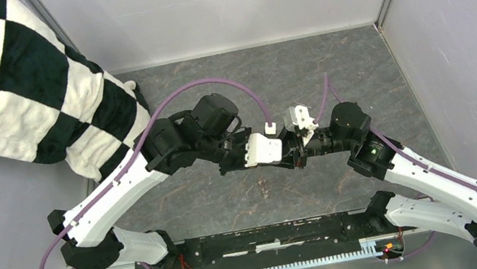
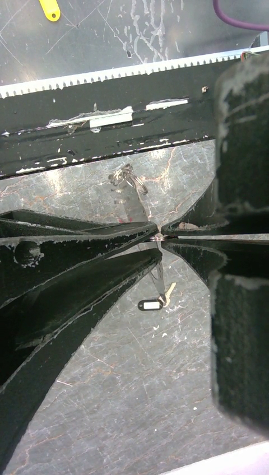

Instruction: Put the keys on the keyring

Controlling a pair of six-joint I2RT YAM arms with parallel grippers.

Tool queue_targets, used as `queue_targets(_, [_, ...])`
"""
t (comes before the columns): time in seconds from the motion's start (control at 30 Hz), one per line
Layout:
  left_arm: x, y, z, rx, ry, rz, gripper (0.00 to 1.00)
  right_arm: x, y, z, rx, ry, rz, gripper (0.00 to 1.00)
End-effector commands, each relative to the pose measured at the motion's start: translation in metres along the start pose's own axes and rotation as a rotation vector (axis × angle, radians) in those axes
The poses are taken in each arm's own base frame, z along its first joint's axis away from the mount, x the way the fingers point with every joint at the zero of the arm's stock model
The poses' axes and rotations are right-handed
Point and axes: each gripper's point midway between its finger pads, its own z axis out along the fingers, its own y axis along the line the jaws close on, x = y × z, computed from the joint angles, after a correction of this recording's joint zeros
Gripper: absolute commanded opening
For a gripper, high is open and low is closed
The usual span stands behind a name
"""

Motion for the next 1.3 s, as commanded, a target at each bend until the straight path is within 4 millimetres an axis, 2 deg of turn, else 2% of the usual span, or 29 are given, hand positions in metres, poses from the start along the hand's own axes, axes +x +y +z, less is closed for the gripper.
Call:
queue_targets(0.0, [-0.011, -0.004, -0.008, -0.006, -0.059, 0.015, 0.02, -0.035, -0.007, 0.001, 0.023, -0.080, -0.075, 0.22])
queue_targets(0.13, [-0.011, -0.005, -0.008, -0.003, -0.058, 0.011, 0.02, -0.037, -0.007, 0.001, 0.018, -0.087, -0.075, 0.16])
queue_targets(0.23, [-0.010, -0.005, -0.008, -0.003, -0.057, 0.012, 0.02, -0.041, -0.005, 0.000, 0.017, -0.103, -0.080, 0.25])
queue_targets(0.37, [-0.011, -0.006, -0.008, -0.002, -0.058, 0.011, 0.02, -0.043, -0.006, -0.002, 0.028, -0.105, -0.079, 0.28])
queue_targets(0.53, [-0.013, -0.004, -0.009, -0.011, -0.068, 0.012, 0.02, -0.036, -0.005, 0.001, 0.013, -0.086, -0.063, 0.20])
queue_targets(0.63, [-0.013, -0.004, -0.010, -0.014, -0.067, 0.011, 0.02, -0.031, -0.006, 0.002, 0.008, -0.069, -0.052, 0.19])
queue_targets(0.67, [-0.012, -0.004, -0.010, -0.013, -0.066, 0.010, 0.02, -0.029, -0.006, 0.003, 0.008, -0.062, -0.049, 0.17])
queue_targets(0.77, [-0.013, -0.004, -0.010, -0.013, -0.069, 0.011, 0.02, -0.022, -0.011, 0.005, 0.016, -0.029, -0.045, 0.02])
queue_targets(0.9, [-0.018, -0.002, -0.012, -0.021, -0.079, 0.010, 0.02, -0.009, -0.024, 0.005, 0.070, 0.037, -0.041, 0.00])
queue_targets(1.0, [-0.027, 0.003, -0.015, -0.037, -0.102, -0.009, 0.02, -0.014, -0.026, 0.001, 0.103, 0.000, -0.060, 0.01])
queue_targets(1.03, [-0.031, 0.006, -0.017, -0.049, -0.114, -0.017, 0.04, -0.019, -0.025, 0.000, 0.110, -0.035, -0.075, 0.00])
queue_targets(1.2, [-0.038, 0.010, -0.022, -0.082, -0.137, -0.051, 0.40, -0.047, -0.015, -0.011, 0.115, -0.236, -0.061, 0.00])
queue_targets(1.27, [-0.041, 0.015, -0.027, -0.120, -0.155, -0.071, 0.48, -0.056, -0.010, -0.018, 0.114, -0.314, -0.054, 0.01])
